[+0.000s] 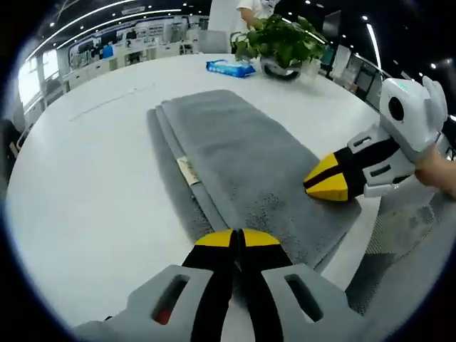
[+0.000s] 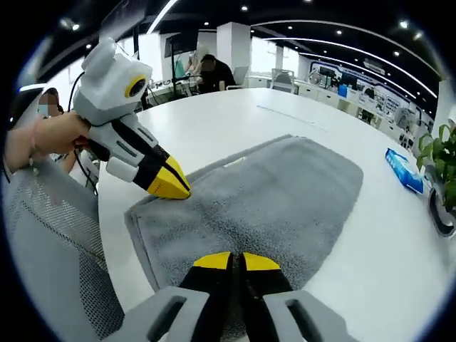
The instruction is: Open the folded towel by lifting each exposed corner and separating the folded layers until the towel lies flat within the target outline without major curled edges
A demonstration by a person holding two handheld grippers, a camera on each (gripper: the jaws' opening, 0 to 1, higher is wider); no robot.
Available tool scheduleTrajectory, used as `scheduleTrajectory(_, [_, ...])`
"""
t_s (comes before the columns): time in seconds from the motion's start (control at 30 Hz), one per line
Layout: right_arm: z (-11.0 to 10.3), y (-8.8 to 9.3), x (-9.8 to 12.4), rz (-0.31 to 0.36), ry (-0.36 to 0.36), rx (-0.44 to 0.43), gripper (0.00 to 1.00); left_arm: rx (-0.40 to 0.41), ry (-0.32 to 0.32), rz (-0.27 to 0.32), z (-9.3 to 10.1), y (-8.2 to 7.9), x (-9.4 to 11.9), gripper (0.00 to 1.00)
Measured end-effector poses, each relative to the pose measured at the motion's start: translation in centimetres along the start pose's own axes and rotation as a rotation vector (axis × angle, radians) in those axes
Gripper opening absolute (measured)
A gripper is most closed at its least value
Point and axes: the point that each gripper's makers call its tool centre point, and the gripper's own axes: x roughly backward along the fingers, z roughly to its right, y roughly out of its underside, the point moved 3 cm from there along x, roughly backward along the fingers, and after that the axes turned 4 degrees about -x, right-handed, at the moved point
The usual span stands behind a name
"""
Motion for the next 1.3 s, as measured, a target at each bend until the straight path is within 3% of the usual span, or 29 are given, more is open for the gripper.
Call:
scheduleTrajectory(0.1, [0.2,-0.2,0.1,0.019,-0.007,-0.048,0.03,-0.055,-0.018,0.006,0.1,-0.4,0.2,0.01])
scheduleTrajectory(0.23, [0.4,-0.8,0.3,0.061,-0.022,-0.134,0.03,-0.087,-0.018,0.065,0.6,-1.7,0.6,0.01])
scheduleTrajectory(0.4, [0.8,-1.0,0.5,0.069,0.011,-0.108,0.03,-0.242,0.01,0.154,2.8,-3.6,0.6,0.01])
scheduleTrajectory(0.47, [0.8,-1.2,0.5,0.082,0.006,-0.116,0.04,-0.3,0.008,0.153,3.6,-3.7,0.3,0.01])
scheduleTrajectory(0.57, [0.8,-1.5,0.6,0.094,0.002,-0.132,0.04,-0.372,0.017,0.107,4.9,-3.1,-0.6,0.01])
scheduleTrajectory(0.67, [0.9,-1.7,0.7,0.104,0.005,-0.136,0.04,-0.436,0.039,0.118,6.5,-3.2,-1.3,0.01])
scheduleTrajectory(0.7, [0.9,-1.7,0.7,0.108,0.007,-0.139,0.04,-0.478,0.058,0.122,7.2,-3.2,-1.4,0.01])
scheduleTrajectory(0.83, [1.2,-1.9,0.9,0.116,0.022,-0.138,0.04,-0.687,0.006,0.1,8.1,-2.8,-2.0,0.01])
scheduleTrajectory(1.07, [1.2,-2.3,1.0,0.138,0.023,-0.132,0.04,-0.824,0.015,0.14,10.1,-3.0,-2.1,0.03])
scheduleTrajectory(1.17, [0.9,-1.7,0.7,0.105,0.013,-0.138,0.04,-0.896,0.038,0.161,11.3,-3.2,-2.1,0.04])
scheduleTrajectory(1.3, [1.6,-1.3,0.6,0.091,0.035,-0.153,0.05,-0.903,0.047,0.151,11.5,-2.7,-2.2,0.04])
